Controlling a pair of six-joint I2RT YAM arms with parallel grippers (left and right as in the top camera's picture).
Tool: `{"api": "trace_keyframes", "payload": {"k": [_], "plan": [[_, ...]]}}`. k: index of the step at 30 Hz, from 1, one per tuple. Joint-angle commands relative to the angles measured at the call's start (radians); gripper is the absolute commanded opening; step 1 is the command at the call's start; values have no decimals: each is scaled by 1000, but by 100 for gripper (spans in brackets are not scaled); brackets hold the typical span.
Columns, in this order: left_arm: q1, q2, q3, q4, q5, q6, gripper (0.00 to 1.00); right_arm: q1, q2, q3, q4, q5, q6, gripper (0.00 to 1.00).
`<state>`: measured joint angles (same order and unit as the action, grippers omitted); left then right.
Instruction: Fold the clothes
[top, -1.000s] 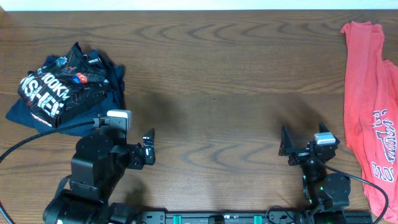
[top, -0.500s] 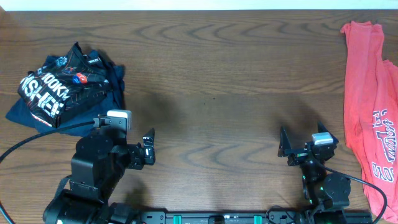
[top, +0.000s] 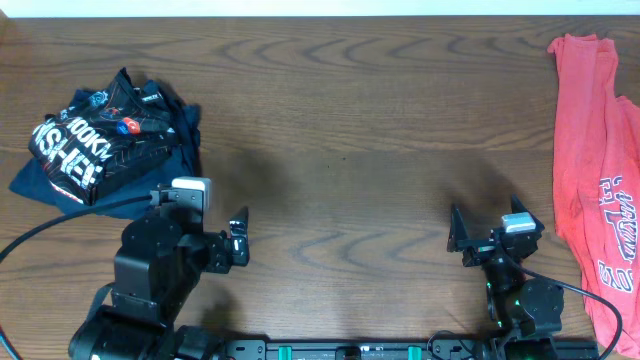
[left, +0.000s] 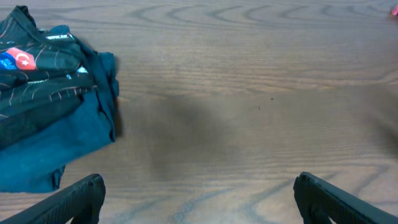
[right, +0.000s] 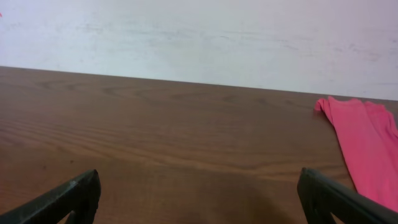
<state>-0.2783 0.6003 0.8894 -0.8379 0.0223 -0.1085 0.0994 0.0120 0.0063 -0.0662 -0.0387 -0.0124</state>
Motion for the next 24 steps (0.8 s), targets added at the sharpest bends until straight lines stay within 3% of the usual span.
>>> {"api": "trace_keyframes", "payload": {"k": [1,5,11,24], "plan": [[16,-45,-11,-18,-9,-5,98,-7,-5,-1,-3,-18,-19,99],[75,-127,-64,-36,-9,53,98,-7,-5,-1,-3,-18,-19,99],[147,-312,-296,2,-10,56,98,-7,-5,-1,-3,-18,-19,99],[230,-598,-729,512,-13,73,98,-7,-5,-1,-3,-18,-19,99]]}}
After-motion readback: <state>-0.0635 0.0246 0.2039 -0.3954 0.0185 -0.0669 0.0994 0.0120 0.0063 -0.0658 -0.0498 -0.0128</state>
